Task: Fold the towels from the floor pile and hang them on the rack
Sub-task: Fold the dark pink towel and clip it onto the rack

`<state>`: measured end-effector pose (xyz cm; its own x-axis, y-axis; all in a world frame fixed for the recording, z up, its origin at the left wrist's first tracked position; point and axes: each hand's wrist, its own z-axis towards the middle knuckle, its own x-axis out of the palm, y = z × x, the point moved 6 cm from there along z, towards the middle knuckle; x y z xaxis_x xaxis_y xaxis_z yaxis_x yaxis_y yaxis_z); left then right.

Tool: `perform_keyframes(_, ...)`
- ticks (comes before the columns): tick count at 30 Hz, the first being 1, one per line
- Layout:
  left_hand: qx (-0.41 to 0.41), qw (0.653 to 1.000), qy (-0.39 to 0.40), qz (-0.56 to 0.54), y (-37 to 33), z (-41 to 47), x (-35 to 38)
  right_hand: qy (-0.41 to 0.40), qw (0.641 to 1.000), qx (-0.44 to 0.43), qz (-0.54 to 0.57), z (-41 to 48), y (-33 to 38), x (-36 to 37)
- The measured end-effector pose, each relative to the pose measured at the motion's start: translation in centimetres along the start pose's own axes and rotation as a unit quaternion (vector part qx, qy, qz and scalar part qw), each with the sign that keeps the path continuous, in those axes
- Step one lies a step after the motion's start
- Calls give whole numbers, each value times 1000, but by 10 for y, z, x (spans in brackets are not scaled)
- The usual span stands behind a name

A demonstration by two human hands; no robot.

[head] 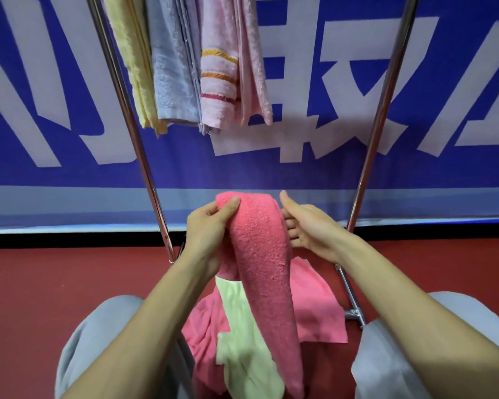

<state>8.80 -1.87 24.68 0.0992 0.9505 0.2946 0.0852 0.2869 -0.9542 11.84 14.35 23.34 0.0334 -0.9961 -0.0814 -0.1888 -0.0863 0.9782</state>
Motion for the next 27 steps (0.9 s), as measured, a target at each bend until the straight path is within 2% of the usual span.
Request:
perform_keyframes(5, -82, 992, -54, -78, 14, 3, -8, -26, 991, -91, -97, -3, 2, 12)
perform_keyframes(8, -101, 988, -73, -88, 18, 7, -10, -95, 976, -113, -158, 4, 0, 6)
perform_keyframes(13, -67, 996, -17, -57, 10, 5, -1, -181, 941, -152, -244, -1, 14, -6)
perform_keyframes(19, 2, 995, 82, 48, 1, -3, 15, -161, 964, -185, -101, -9, 33, -12)
perform_keyframes(24, -12, 984, 155, 90, 12, -7, 28, -223, 949, -188, -122, -10, 39, -32)
perform_keyframes(27, -27, 975, 189, 114, 16, -11, 32, -222, 961, -156, -51, -12, 37, -36)
